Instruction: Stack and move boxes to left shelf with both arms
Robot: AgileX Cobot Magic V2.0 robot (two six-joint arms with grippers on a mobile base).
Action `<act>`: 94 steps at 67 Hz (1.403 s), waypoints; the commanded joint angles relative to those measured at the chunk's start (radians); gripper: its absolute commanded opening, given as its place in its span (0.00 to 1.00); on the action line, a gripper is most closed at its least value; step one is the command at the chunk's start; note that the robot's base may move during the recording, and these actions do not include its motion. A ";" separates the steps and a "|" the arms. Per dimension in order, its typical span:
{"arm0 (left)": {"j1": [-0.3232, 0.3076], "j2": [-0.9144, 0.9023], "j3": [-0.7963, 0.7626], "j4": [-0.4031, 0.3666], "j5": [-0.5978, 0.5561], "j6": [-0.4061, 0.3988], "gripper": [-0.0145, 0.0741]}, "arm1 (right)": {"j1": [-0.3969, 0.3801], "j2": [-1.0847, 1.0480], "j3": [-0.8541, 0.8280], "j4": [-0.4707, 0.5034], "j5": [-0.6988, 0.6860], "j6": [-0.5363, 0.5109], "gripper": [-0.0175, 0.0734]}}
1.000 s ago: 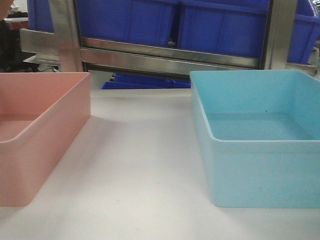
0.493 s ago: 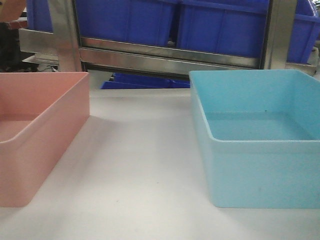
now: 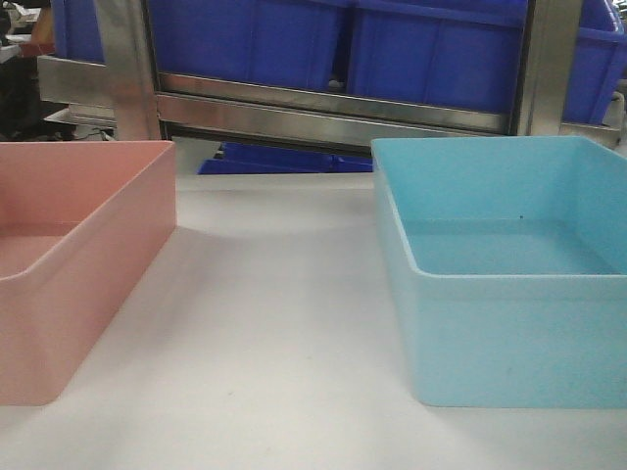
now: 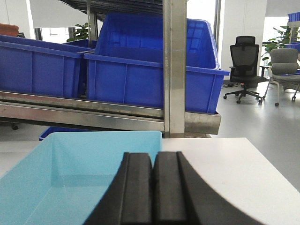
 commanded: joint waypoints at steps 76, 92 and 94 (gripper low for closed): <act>0.288 1.146 -1.104 -0.010 0.590 0.256 0.57 | 0.001 -0.005 0.002 0.000 -0.086 -0.008 0.25; 0.289 1.233 -1.118 0.025 0.563 0.263 0.43 | 0.001 -0.005 0.002 0.000 -0.086 -0.008 0.25; 0.289 1.239 -1.118 0.030 0.565 0.263 0.40 | 0.001 -0.005 0.002 0.000 -0.086 -0.008 0.25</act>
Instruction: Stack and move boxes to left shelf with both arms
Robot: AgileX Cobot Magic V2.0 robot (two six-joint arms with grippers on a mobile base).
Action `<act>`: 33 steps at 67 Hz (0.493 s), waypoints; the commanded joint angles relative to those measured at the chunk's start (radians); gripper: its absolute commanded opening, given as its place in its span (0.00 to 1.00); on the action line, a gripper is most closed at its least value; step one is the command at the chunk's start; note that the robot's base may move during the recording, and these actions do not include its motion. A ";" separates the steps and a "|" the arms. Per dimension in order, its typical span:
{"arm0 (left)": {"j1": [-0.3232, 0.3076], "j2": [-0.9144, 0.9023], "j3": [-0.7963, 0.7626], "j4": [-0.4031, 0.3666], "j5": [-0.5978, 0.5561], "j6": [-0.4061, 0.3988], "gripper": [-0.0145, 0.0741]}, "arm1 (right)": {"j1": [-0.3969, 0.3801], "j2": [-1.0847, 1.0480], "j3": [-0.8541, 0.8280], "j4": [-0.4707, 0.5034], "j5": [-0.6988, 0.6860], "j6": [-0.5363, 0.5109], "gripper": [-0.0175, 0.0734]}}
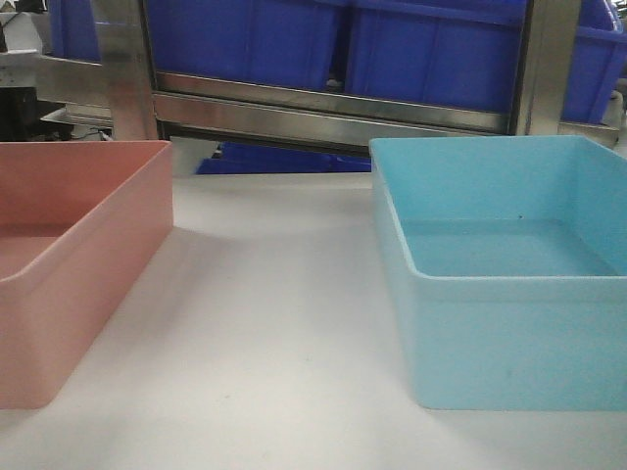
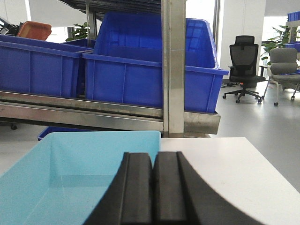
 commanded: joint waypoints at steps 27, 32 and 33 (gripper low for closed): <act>-0.001 -0.037 -0.081 -0.049 0.084 0.003 0.16 | 0.001 -0.005 0.002 0.000 -0.086 -0.008 0.25; -0.003 -0.044 -0.126 -0.114 0.143 -0.004 0.16 | 0.001 -0.005 0.002 0.000 -0.086 -0.008 0.25; -0.003 -0.046 -0.134 -0.125 0.151 -0.003 0.16 | 0.001 -0.005 0.002 0.000 -0.086 -0.008 0.25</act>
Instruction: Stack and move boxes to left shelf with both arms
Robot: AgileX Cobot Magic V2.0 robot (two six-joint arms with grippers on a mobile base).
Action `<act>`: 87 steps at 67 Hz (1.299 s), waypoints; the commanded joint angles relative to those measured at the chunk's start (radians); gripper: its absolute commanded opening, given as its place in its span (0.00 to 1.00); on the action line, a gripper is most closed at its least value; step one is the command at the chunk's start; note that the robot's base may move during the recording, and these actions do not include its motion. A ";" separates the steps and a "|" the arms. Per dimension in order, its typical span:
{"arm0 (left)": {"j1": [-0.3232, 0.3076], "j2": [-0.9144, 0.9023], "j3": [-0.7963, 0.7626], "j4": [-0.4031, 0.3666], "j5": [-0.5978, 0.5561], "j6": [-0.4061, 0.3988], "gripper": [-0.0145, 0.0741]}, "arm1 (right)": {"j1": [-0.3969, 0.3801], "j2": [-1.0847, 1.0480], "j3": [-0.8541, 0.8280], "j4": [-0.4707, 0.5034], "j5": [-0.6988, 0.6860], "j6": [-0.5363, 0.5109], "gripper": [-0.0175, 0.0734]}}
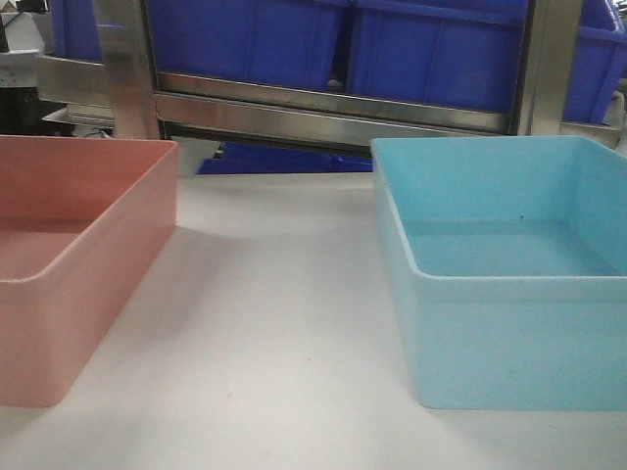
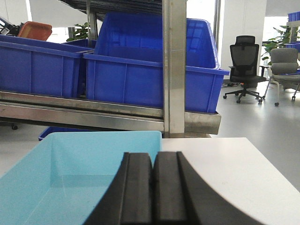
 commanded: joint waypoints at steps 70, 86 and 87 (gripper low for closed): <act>-0.568 -0.110 0.062 -0.219 -0.125 -0.400 0.16 | 0.001 -0.005 0.002 0.000 -0.086 -0.008 0.25; -0.590 -0.081 0.062 -0.215 -0.119 -0.421 0.16 | 0.001 -0.005 0.002 0.000 -0.086 -0.008 0.25; -0.590 -0.081 0.062 -0.212 -0.119 -0.421 0.16 | 0.001 -0.005 0.002 0.000 -0.086 -0.008 0.25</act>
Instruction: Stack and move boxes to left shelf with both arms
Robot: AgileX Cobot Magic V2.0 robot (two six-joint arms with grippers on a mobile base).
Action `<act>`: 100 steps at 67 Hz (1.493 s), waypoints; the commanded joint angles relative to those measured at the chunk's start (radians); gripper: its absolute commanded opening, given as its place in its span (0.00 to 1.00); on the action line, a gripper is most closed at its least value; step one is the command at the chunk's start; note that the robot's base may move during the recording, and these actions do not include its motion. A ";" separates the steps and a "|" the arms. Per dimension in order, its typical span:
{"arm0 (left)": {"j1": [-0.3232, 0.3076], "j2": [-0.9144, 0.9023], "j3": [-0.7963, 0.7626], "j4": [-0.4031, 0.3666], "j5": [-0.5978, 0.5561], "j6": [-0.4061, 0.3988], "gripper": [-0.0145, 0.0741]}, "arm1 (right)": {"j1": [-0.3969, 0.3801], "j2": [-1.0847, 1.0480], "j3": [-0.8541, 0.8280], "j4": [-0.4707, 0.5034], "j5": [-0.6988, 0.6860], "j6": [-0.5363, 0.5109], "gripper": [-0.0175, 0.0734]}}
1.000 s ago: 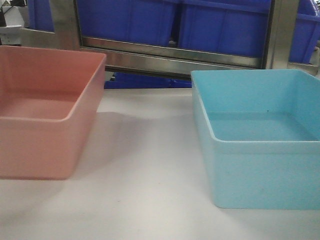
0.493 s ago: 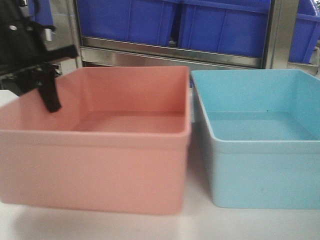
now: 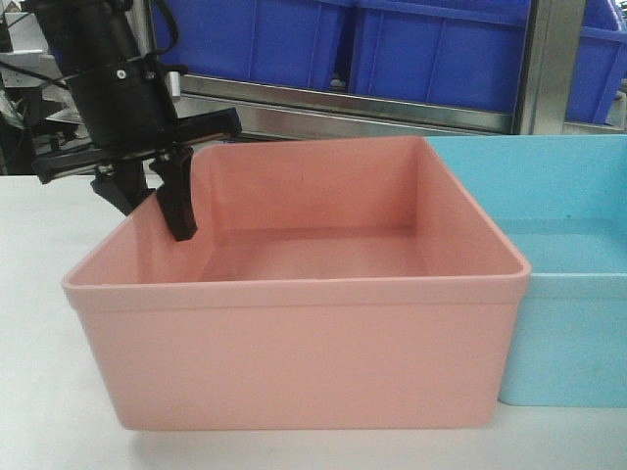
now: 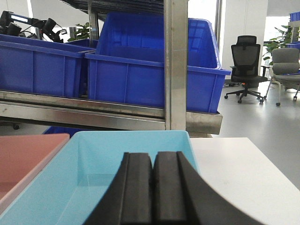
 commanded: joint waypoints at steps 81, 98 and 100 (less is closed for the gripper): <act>0.002 -0.402 0.120 -0.032 -0.353 0.367 0.60 | 0.001 -0.005 0.002 0.000 -0.086 -0.008 0.25; 0.002 -0.615 0.509 -0.032 -0.791 0.369 0.60 | 0.001 -0.005 0.002 0.000 -0.086 -0.008 0.25; 0.002 -0.651 0.551 -0.032 -0.834 0.369 0.60 | 0.001 -0.005 0.002 0.000 -0.086 -0.008 0.25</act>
